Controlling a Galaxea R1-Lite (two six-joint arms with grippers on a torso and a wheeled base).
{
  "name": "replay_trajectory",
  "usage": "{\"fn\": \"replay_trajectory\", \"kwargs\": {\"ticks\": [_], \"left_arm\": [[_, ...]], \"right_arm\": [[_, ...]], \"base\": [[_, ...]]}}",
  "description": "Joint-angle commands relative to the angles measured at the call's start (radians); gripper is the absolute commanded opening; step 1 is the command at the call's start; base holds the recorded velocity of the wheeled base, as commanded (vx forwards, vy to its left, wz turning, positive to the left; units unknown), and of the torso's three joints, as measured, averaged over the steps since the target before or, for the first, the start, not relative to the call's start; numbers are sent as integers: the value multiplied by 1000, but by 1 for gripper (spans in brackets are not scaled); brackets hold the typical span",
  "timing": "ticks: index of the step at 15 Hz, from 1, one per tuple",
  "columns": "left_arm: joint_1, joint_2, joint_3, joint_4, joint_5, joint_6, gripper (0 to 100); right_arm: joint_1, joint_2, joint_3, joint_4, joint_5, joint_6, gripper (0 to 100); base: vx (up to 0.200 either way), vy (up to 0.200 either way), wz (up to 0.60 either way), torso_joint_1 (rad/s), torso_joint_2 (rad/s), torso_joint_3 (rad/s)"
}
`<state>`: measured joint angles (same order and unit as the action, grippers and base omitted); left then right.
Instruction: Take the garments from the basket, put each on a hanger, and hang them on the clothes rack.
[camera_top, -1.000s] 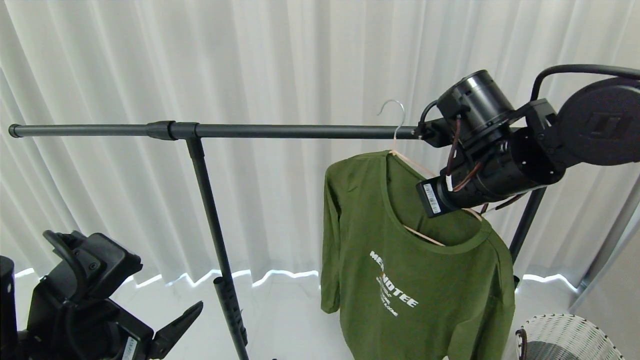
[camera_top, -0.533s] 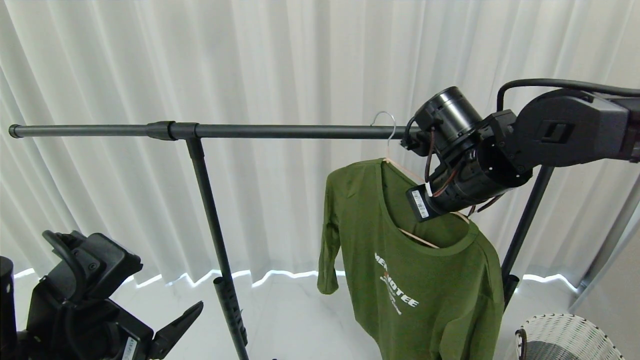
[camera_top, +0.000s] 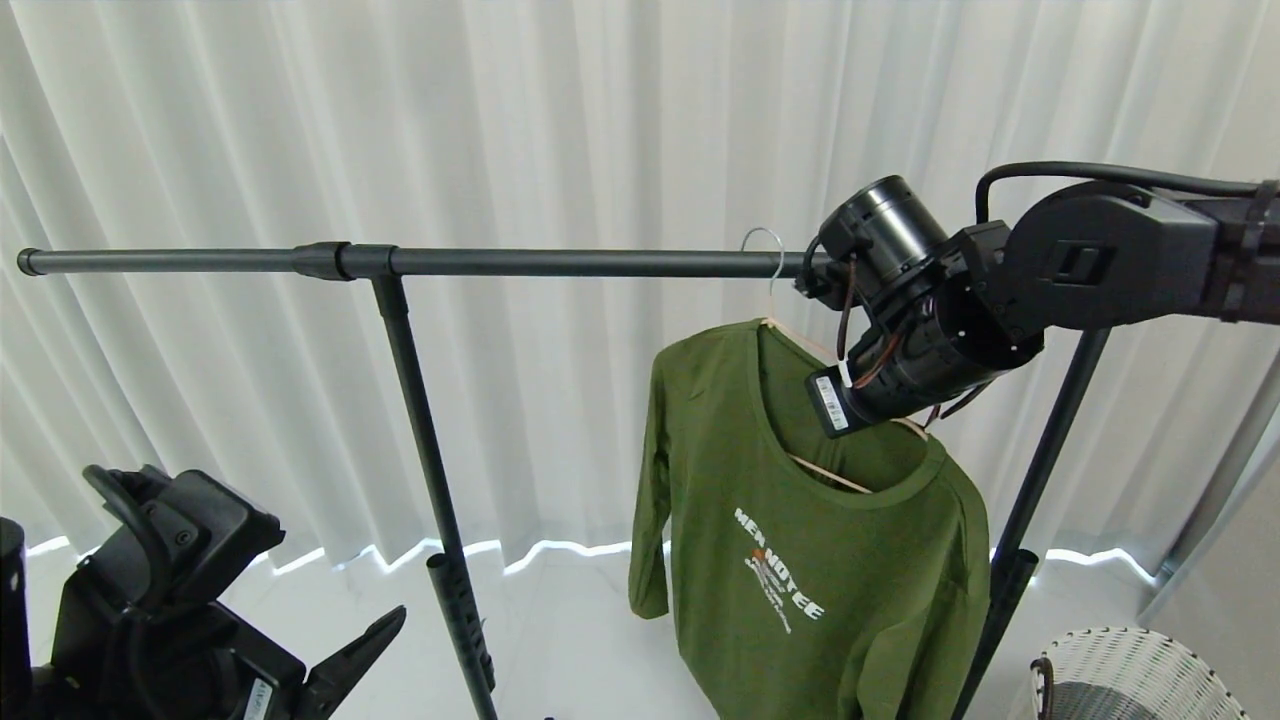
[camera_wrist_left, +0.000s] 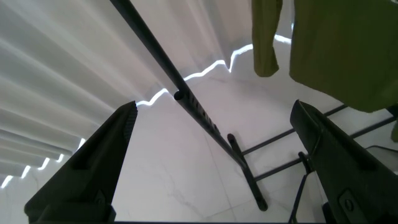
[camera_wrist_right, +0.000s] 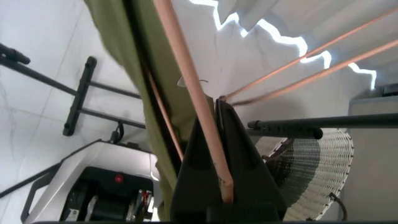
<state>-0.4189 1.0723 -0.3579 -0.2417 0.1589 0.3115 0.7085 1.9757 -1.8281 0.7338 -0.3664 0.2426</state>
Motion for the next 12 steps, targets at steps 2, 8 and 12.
{"fn": "replay_trajectory", "kwargs": {"ticks": [2, 8, 12], "left_arm": [[0, -2, 0, -1, 1, 0, 100], [0, -6, 0, -1, 1, 0, 100], [5, -8, 0, -1, 1, -2, 100]], "right_arm": [[-6, 14, -13, 1, 0, 0, 0], [-4, 12, -14, 1, 0, 4, 100], [9, -40, -16, 1, 0, 49, 100]], "base": [[0, 0, 0, 0, 0, 0], [0, 0, 0, 0, 0, 0], [0, 0, 0, 0, 0, 0]]}}
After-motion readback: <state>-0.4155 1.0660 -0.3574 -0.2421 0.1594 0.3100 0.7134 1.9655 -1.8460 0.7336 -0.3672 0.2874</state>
